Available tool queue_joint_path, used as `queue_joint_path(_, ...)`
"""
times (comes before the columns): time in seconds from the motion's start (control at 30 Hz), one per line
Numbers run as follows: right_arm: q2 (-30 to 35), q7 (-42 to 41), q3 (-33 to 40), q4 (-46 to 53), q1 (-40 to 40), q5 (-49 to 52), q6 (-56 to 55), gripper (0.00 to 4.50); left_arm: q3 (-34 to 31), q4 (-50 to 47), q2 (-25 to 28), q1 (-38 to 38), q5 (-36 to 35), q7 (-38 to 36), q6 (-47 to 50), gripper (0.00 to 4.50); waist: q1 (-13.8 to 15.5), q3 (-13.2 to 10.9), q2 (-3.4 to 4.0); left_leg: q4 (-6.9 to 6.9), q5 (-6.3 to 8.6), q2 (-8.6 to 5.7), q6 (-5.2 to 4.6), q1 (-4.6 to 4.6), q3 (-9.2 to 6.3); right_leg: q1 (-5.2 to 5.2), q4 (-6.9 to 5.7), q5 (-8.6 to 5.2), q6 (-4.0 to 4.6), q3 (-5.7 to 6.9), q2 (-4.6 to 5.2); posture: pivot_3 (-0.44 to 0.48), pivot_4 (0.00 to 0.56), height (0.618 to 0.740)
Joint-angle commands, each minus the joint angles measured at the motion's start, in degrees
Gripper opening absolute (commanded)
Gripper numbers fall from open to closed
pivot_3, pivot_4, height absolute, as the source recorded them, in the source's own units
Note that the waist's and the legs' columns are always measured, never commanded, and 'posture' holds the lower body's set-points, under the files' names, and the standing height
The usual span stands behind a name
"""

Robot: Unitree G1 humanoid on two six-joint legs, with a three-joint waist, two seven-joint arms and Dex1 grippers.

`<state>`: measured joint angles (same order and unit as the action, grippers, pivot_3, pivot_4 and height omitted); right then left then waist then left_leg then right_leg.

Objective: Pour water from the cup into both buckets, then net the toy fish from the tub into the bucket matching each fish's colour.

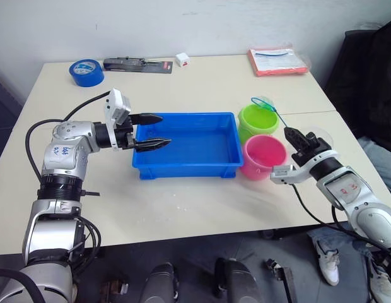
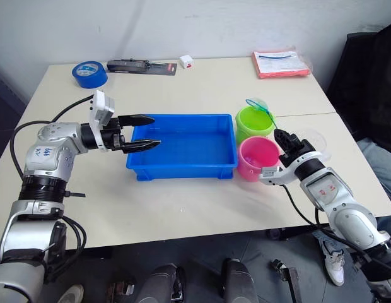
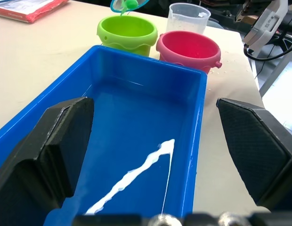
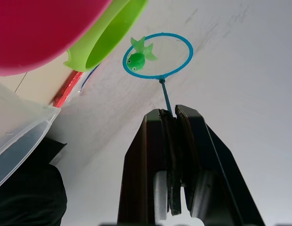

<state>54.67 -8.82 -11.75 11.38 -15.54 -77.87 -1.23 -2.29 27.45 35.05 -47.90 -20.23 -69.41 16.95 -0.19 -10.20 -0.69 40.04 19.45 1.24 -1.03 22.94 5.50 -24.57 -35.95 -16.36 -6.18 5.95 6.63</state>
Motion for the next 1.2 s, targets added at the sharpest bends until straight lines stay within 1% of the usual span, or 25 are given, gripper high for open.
queue_joint_path(0.03, -0.2, 1.0, 0.2, 0.6, -0.8, -1.4, -0.4, 0.78, -1.6, -2.2, 0.5, 0.3, -0.9, 0.4, -0.1, 4.48, 0.0, 0.0, 0.00, 0.00, 0.00, 0.00, 0.00, 0.00, 0.00, 0.00, 0.00, 0.00, 0.00, 0.00, 0.00, 0.000, 0.150, 0.737)
queue_joint_path(0.7, -1.9, -1.3, 2.2, 1.9, -0.8, -0.1, 1.4, 0.78, -1.8, -2.8, 1.0, 1.1, -0.9, 0.7, -0.1, 4.48, 0.0, 0.0, 0.00, 0.00, 0.00, 0.00, 0.00, 0.00, -0.01, 0.00, 0.00, 0.00, 0.00, 0.00, 0.00, 0.000, 0.150, 0.737)
queue_joint_path(0.83, -4.5, -3.4, 3.8, 1.5, -2.5, 5.7, 1.7, 0.78, -2.0, -2.8, 1.2, 1.4, -1.1, 0.7, 0.0, 4.48, 0.0, 0.0, 0.00, 0.00, 0.00, 0.00, 0.00, 0.00, 0.00, 0.00, 0.00, 0.00, 0.00, 0.00, 0.00, 0.000, 0.150, 0.737)
queue_joint_path(0.93, -7.2, -8.0, 5.7, 2.8, -1.4, 14.3, 1.8, 0.78, -1.9, -3.0, 1.1, 1.5, -1.1, 0.9, -0.1, 4.48, 0.0, 0.0, 0.00, 0.00, 0.00, 0.02, 0.01, -0.01, -0.03, 0.02, 0.00, 0.00, 0.00, 0.02, -0.03, 0.000, 0.150, 0.737)
queue_joint_path(1.13, -9.3, -12.4, 8.2, 5.5, 0.4, 22.0, 2.2, 0.78, -1.9, -3.1, 0.8, 1.4, -1.1, 1.1, -0.2, 4.48, 0.0, 0.0, 0.00, 0.02, 0.00, -0.01, 0.00, -0.01, -0.05, 0.04, 0.00, 0.00, 0.00, 0.02, -0.01, 0.000, 0.150, 0.737)
queue_joint_path(1.2, -9.5, -12.7, 8.4, 5.5, 0.3, 22.5, 2.4, 0.78, -1.9, -3.1, 0.7, 1.4, -1.1, 1.0, -0.1, 4.48, 0.0, 0.0, 0.00, 0.02, 0.00, -0.01, 0.00, -0.01, -0.05, 0.04, 0.00, 0.00, 0.00, 0.01, -0.01, 0.000, 0.150, 0.737)
